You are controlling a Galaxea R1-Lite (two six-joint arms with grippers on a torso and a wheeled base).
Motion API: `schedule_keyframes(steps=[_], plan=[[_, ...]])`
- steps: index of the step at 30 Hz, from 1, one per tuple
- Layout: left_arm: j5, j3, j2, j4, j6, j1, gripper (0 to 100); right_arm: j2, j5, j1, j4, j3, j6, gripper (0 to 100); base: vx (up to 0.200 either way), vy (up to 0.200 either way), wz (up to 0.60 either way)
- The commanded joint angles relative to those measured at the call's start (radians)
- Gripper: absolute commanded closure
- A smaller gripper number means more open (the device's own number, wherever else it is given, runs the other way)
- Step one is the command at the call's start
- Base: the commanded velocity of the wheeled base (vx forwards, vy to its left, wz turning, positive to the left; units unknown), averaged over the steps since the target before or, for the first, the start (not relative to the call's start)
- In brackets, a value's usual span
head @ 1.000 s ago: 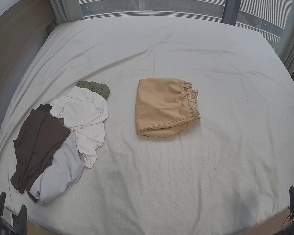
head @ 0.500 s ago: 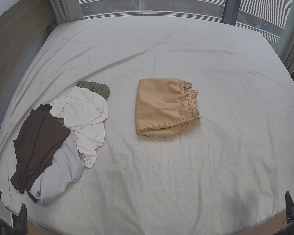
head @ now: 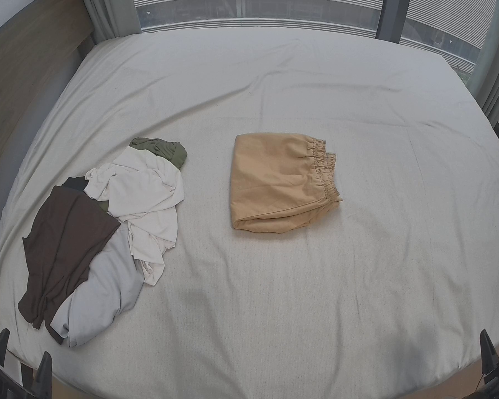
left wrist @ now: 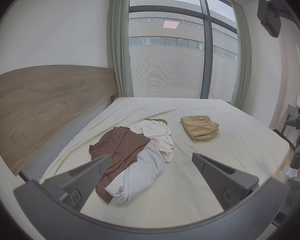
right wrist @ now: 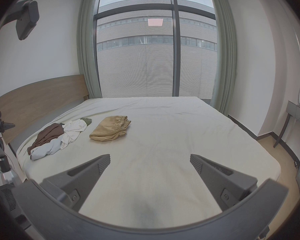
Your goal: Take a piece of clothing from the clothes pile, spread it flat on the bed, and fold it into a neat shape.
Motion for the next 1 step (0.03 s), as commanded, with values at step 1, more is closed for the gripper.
schedule_keyframes(steps=[1], plan=[[0.000,0.018,-0.015,-0.001,-0.001,0.000,0,0.001,0.000,-0.002,0.001,0.016,-0.002,0,0.000,0.000,0.00]])
